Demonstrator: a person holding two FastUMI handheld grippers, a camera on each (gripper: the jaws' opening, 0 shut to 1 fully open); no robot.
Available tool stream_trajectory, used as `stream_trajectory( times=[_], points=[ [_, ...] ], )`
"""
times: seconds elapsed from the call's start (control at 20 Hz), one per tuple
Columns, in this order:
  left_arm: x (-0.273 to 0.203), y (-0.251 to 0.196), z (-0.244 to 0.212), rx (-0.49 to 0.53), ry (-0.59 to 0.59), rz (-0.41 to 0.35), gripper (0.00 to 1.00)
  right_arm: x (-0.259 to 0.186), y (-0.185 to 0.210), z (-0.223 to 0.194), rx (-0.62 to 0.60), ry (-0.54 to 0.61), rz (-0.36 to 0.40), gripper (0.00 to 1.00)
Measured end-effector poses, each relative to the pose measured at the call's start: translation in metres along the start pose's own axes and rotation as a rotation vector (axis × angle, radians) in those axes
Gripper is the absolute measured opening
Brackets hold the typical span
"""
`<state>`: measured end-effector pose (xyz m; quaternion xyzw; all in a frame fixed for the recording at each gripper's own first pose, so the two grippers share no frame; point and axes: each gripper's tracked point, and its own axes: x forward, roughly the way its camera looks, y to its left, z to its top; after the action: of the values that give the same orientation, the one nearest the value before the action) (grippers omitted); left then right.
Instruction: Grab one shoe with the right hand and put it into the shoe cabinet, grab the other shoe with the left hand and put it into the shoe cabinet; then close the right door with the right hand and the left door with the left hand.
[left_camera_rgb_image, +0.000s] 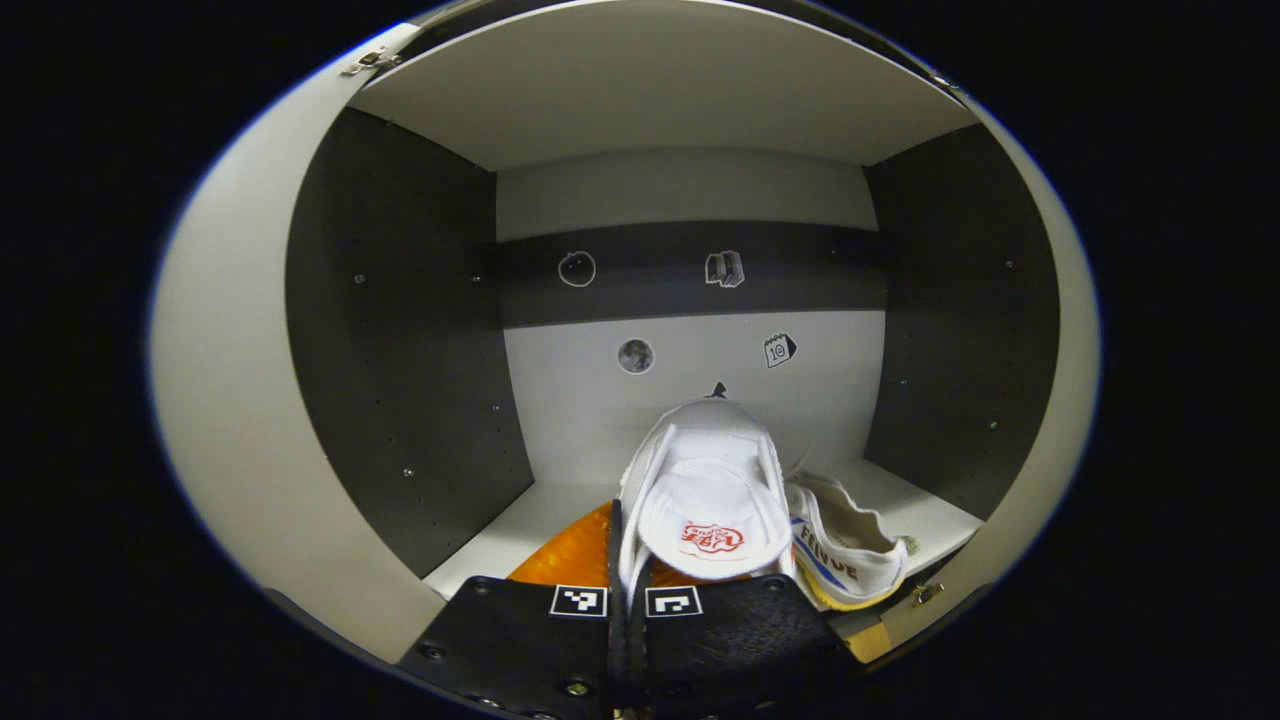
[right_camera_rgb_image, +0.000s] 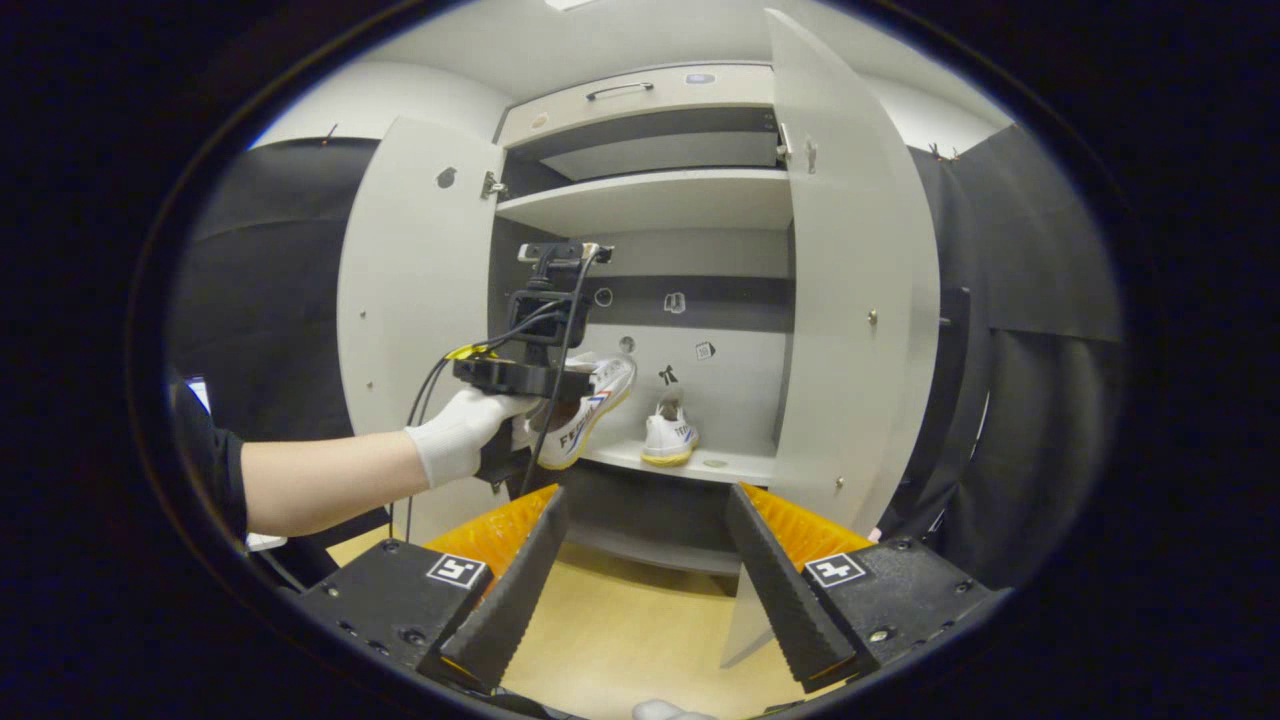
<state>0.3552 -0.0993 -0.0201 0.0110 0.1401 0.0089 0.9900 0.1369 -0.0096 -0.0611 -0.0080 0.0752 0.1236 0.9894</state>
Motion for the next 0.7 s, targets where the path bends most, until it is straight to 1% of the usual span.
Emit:
stream_trajectory(
  times=[0.15, 0.2, 0.25, 0.3, 0.4, 0.45, 0.5, 0.55, 0.6, 0.65, 0.7],
  points=[
    [0.028, -0.001, -0.012, -0.024, 0.059, 0.017, 0.00, 0.002, -0.007, -0.004, 0.000, 0.012, -0.006, 1.00],
    [0.033, 0.000, -0.021, -0.017, 0.092, 0.022, 0.00, 0.003, -0.009, -0.005, -0.001, 0.017, -0.009, 0.97],
    [0.038, 0.000, -0.031, -0.012, 0.125, 0.030, 0.00, 0.004, -0.012, -0.007, 0.002, 0.023, -0.014, 1.00],
    [0.043, 0.003, -0.038, 0.004, 0.146, 0.045, 0.00, 0.004, -0.014, -0.008, 0.009, 0.029, -0.015, 1.00],
    [0.047, 0.009, -0.041, 0.000, 0.170, 0.056, 0.00, 0.006, -0.016, -0.010, 0.012, 0.038, -0.018, 1.00],
    [0.049, 0.007, -0.042, -0.014, 0.169, 0.044, 0.01, 0.008, -0.016, -0.010, 0.012, 0.038, -0.016, 1.00],
    [0.049, 0.005, -0.042, -0.019, 0.171, 0.027, 0.03, 0.010, -0.014, -0.009, 0.011, 0.040, -0.011, 0.97],
    [0.049, 0.003, -0.045, -0.024, 0.178, 0.004, 0.08, 0.011, -0.013, -0.009, 0.008, 0.038, -0.009, 1.00],
    [0.048, -0.001, -0.051, -0.034, 0.208, -0.014, 0.16, 0.012, -0.012, -0.008, 0.005, 0.037, -0.005, 1.00],
    [0.048, 0.003, -0.045, -0.024, 0.183, -0.009, 0.15, 0.014, -0.010, -0.008, 0.005, 0.036, 0.000, 1.00],
    [0.049, 0.007, -0.037, -0.016, 0.151, -0.005, 0.30, 0.014, -0.008, -0.007, 0.004, 0.037, 0.005, 1.00]
  ],
)
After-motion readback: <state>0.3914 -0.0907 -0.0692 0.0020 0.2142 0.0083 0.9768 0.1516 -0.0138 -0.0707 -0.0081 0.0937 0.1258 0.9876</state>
